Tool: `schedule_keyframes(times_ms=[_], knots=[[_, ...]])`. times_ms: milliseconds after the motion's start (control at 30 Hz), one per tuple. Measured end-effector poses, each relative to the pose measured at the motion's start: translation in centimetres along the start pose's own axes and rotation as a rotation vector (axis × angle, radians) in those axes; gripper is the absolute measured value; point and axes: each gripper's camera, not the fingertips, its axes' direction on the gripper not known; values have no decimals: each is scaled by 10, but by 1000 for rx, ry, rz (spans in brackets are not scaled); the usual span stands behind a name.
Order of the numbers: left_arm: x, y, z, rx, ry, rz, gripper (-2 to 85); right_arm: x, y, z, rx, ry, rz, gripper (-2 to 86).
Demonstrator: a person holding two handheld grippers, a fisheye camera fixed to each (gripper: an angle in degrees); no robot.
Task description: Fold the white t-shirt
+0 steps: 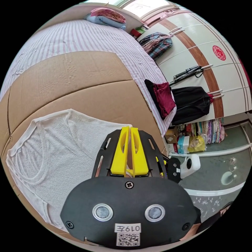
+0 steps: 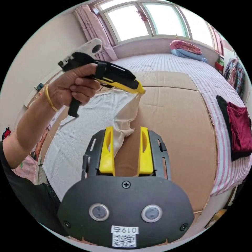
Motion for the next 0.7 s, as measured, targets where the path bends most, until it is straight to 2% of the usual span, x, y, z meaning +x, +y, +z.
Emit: schedule_keyframes(times_ms=[200, 433, 700], knots=[[-13, 25, -38, 39, 39, 67, 6, 18, -49, 15, -65, -46, -117, 136], [-32, 56, -71, 76, 84, 104, 7, 48, -94, 17, -148, -208, -188, 108], [-53, 98, -113, 113, 112, 139, 6, 55, -127, 25, -194, -207, -235, 88]])
